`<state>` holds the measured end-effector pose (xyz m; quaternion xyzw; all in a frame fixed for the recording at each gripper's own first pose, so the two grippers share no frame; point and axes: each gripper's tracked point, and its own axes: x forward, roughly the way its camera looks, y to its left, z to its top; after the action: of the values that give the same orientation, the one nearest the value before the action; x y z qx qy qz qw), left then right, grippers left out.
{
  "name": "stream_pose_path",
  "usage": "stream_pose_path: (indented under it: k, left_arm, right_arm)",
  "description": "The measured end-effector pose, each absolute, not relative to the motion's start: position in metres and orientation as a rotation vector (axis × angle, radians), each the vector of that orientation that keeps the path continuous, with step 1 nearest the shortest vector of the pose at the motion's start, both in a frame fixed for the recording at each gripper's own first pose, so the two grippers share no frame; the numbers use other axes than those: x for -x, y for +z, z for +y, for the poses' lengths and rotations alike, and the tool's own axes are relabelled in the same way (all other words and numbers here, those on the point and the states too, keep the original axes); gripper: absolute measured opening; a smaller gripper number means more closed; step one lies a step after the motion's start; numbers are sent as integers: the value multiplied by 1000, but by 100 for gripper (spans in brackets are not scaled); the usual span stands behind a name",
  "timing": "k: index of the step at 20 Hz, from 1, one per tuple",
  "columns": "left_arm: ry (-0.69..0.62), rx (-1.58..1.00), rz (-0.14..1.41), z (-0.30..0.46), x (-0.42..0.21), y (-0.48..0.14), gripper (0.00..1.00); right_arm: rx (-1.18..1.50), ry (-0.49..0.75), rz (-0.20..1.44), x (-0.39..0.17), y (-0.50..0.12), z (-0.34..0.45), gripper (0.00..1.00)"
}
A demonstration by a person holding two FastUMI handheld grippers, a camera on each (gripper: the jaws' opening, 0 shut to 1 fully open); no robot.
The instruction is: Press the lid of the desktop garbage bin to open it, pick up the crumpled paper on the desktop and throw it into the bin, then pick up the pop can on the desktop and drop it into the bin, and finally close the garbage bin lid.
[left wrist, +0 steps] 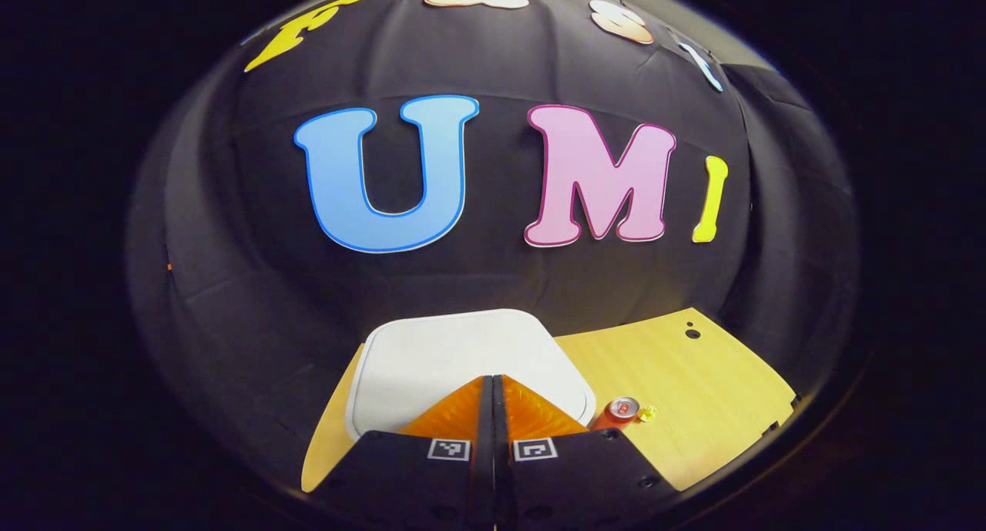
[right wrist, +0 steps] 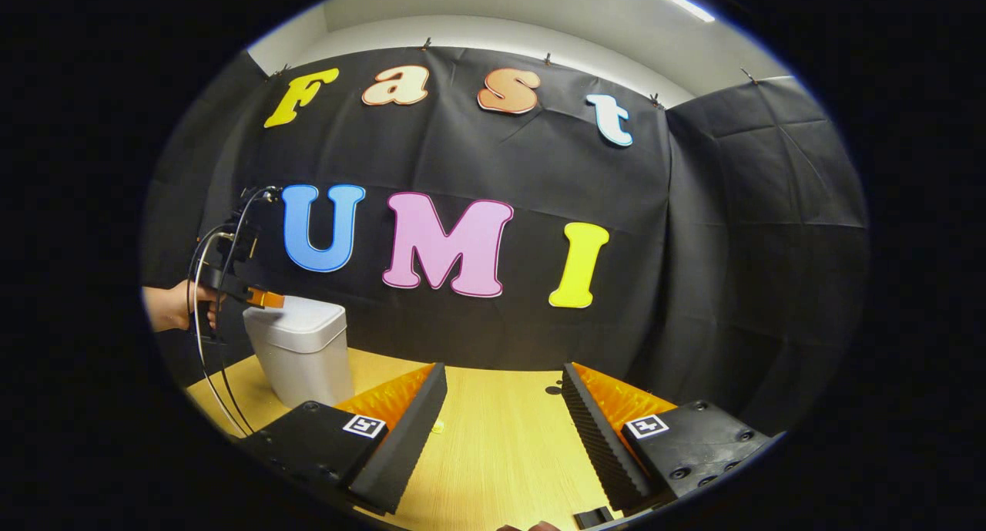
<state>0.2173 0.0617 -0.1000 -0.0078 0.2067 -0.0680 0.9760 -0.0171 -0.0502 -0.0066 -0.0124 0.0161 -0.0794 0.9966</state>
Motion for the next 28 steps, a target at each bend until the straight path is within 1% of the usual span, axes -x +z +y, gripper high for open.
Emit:
stream_pose_path:
  k: [2,3,9,11,15,16,18,20,21,22,23,24,25,26,27,28]
  left_arm:
    - [-115,38,479,66,-217,-119,6]
    - [-115,40,444,66,-224,-115,7]
    - [-96,-10,471,67,-222,-124,7]
    - [-100,-30,429,70,-222,-115,6]
    - [-52,-49,416,75,-221,-106,8]
    - [-50,-55,397,75,-221,-98,8]
    - [-61,-72,312,74,-215,-72,12]
    - [-69,-78,227,72,-206,-40,19]
    - [-72,-72,199,70,-203,-27,25]
    - [-71,-62,179,69,-196,-17,29]
    - [-65,-52,163,70,-192,-8,40]
    - [-66,-40,147,69,-187,0,49]
    - [-58,-34,135,67,-180,5,63]
    - [-43,-38,120,70,-174,11,72]
    - [-31,-43,98,74,-165,19,86]
    - [-22,-44,73,73,-156,26,91]
  right_arm:
    - [21,-164,42,16,-10,-51,96]
    - [20,-166,47,16,-11,-51,96]
    - [24,-164,51,10,-13,-43,96]
    - [28,-149,53,6,-14,-36,96]
    - [40,-109,62,-1,-15,-24,96]
    - [41,-98,61,-4,-15,-21,96]
    - [40,-70,75,-12,-20,-14,96]
    - [42,-42,83,-21,-24,-9,96]
    - [42,-27,90,-26,-27,-6,96]
    - [40,-11,101,-32,-32,-4,97]
    - [36,3,116,-38,-37,-2,97]
    - [32,20,133,-43,-44,-1,97]
    - [27,38,142,-50,-49,1,97]
    - [26,55,156,-58,-56,1,97]
    - [24,74,173,-68,-64,2,96]
    - [22,93,199,-78,-73,3,96]
